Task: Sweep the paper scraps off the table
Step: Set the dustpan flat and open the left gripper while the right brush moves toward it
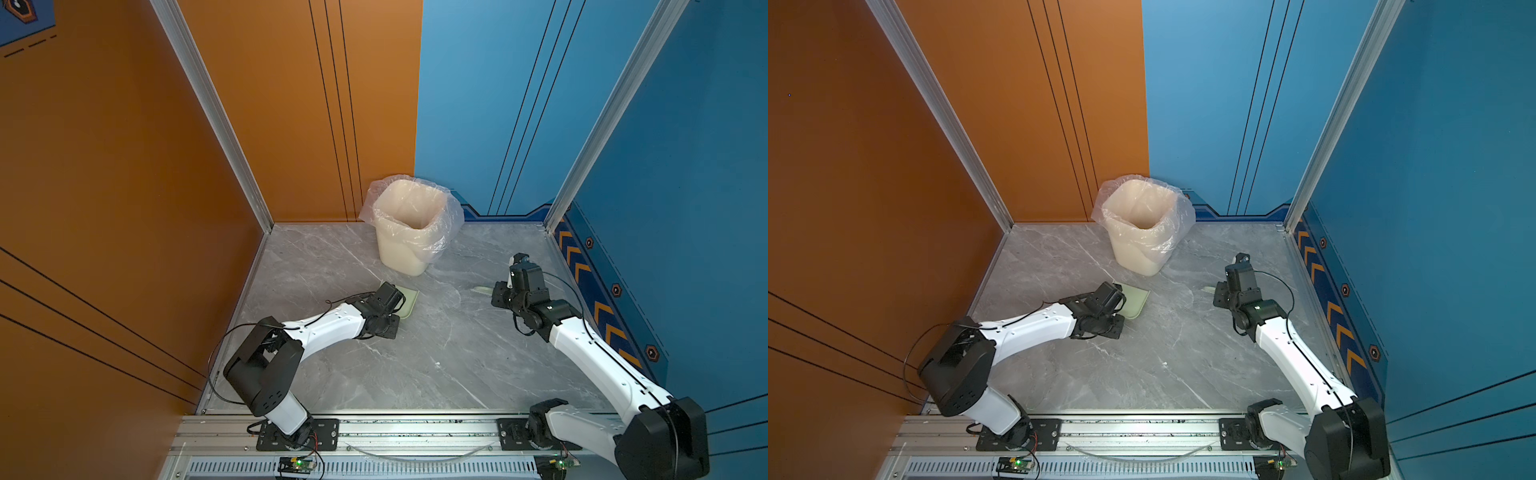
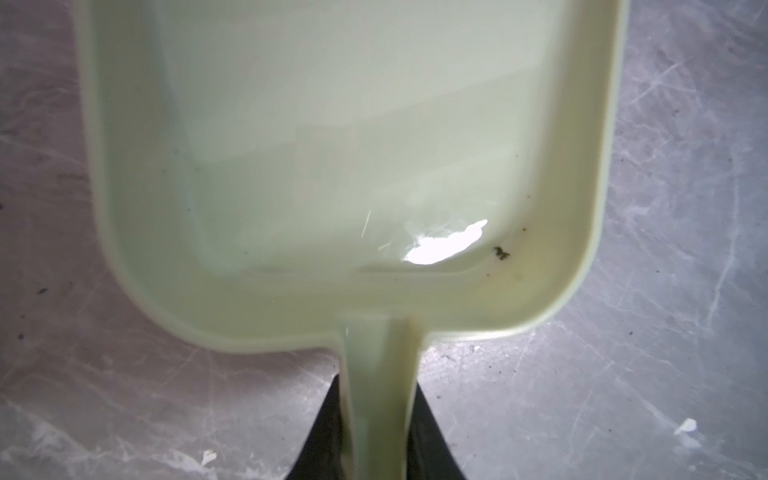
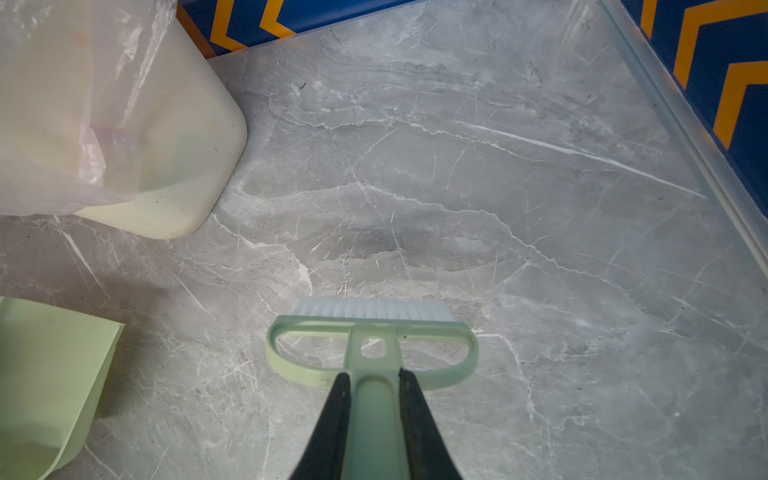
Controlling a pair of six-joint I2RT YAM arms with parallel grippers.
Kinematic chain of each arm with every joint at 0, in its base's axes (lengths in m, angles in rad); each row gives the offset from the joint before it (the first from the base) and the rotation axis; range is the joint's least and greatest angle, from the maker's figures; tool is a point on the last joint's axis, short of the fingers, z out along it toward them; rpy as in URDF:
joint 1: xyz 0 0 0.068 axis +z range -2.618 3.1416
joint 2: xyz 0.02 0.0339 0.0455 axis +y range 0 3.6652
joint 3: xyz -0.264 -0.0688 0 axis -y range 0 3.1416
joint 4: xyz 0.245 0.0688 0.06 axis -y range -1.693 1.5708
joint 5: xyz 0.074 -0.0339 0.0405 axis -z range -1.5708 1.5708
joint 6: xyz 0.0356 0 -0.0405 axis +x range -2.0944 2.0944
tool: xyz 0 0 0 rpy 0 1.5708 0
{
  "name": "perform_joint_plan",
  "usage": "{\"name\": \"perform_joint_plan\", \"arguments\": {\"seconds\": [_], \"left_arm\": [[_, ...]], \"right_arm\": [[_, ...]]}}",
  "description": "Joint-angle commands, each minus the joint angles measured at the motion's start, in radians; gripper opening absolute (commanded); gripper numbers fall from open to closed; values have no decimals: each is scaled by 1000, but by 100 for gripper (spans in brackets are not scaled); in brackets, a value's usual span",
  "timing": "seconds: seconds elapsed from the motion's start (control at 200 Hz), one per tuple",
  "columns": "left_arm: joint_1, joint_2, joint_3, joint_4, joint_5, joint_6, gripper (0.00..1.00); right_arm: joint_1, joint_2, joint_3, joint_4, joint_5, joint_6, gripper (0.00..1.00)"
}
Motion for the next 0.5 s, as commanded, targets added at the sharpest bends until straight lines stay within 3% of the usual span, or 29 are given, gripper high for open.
{"name": "perform_joint_plan", "arguments": {"seconds": [0.0, 0.335, 0.496], "left_arm": [[-12, 36, 34, -2, 44, 31, 0], [-25, 124, 89, -14, 72, 48, 0], [-28, 120, 95, -35, 60, 48, 5]], "right_arm": [[9, 13, 4, 33, -20, -18, 0], [19, 17, -13, 61, -52, -34, 0], [25, 15, -18, 68, -52, -38, 0]]}}
